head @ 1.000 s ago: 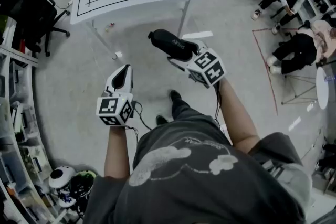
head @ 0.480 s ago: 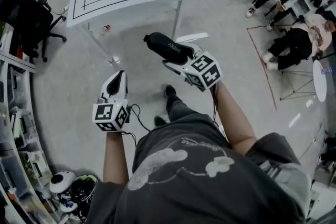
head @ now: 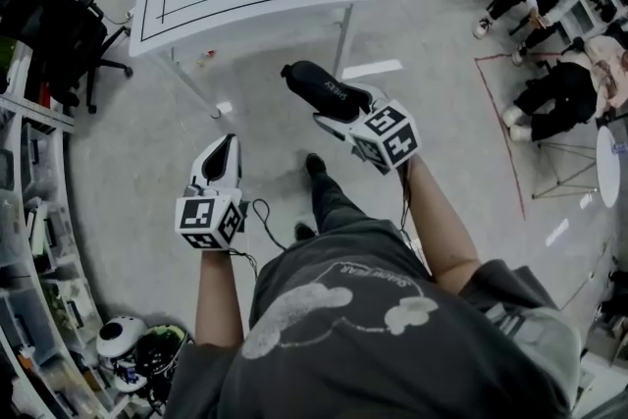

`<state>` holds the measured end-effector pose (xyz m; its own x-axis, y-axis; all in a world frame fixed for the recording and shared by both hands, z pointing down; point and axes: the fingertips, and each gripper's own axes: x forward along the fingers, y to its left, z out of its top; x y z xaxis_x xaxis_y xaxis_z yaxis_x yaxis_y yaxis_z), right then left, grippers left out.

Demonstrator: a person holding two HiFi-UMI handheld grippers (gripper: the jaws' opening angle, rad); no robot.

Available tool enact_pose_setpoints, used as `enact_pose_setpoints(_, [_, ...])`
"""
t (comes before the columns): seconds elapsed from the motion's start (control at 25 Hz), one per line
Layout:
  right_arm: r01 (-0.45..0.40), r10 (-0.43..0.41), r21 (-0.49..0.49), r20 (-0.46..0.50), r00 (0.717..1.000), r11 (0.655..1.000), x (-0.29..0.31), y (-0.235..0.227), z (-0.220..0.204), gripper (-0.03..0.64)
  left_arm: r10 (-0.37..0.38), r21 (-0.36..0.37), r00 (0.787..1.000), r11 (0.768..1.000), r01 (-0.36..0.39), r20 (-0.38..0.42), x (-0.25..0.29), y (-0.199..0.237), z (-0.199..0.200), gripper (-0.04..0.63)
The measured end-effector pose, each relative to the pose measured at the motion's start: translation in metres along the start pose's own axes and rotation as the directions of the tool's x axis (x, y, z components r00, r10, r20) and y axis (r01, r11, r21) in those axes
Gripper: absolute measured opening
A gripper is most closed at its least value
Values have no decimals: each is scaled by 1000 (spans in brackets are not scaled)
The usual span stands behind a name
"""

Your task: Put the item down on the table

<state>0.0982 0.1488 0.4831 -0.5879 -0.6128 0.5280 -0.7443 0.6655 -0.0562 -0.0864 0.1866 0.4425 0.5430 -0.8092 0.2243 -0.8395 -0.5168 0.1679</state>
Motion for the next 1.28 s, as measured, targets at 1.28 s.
enact_pose_setpoints(1.28, [-167, 167, -76, -13, 986, 983, 161, -202, 103, 333, 161, 28, 987, 987, -160, -15, 215, 104, 73, 3])
